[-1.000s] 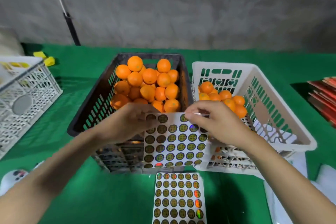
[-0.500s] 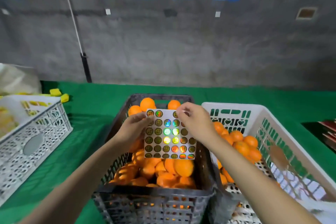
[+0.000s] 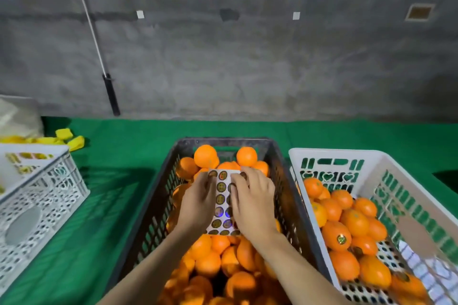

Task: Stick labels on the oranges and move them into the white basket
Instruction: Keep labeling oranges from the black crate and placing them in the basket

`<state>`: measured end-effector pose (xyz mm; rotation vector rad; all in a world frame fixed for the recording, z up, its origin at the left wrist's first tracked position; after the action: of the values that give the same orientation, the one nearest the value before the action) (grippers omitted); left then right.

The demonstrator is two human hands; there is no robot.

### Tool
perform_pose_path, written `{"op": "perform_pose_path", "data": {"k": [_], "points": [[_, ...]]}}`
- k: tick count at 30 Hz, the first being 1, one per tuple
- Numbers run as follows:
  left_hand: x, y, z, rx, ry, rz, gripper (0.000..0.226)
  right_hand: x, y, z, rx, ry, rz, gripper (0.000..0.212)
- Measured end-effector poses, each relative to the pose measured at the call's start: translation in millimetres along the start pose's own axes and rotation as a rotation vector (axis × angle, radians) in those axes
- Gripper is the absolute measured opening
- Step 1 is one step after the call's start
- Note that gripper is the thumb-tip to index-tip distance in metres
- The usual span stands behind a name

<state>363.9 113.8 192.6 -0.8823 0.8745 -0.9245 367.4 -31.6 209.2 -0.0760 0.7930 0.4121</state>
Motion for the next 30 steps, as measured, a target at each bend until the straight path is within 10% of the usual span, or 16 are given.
{"op": "perform_pose_path", "data": {"k": [25,30], "points": [[-9,-3,-8,-0.175,0.203,-0.274,0.021,14,0,0,0.260,0.216,0.688,0.022],[-15,-24,-1,-0.083,0.260,-0.190,0.060,2,-1,-1,0.290,0.109,0.632,0.018]]}}
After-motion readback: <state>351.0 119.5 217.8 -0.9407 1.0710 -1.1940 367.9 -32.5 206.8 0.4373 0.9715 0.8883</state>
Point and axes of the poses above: each hand's wrist, its own z-axis towards the middle knuckle, its own x-axis out of the palm, y = z × x, the point moved 6 cm from there along z, towards the middle knuckle, and after that the axes turned 7 degrees about -z, right-handed, at the moved point
